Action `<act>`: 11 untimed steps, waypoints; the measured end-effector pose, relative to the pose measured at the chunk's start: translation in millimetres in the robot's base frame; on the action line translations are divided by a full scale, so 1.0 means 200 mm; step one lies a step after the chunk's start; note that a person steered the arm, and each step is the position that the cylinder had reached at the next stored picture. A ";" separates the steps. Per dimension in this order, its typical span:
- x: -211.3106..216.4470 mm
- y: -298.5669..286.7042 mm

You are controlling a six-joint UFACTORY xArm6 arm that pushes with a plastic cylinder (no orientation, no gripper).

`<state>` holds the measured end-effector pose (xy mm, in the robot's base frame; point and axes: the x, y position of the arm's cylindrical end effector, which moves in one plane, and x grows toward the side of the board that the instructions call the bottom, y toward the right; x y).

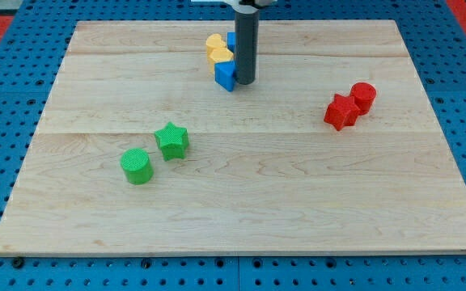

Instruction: Move the blue triangle close to the yellow hexagon

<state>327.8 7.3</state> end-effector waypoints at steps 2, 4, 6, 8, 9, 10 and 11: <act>-0.25 -0.01; -0.31 0.05; 0.04 -0.12; 0.06 -0.40; -0.03 -0.36; -0.14 -0.33; -0.23 -0.32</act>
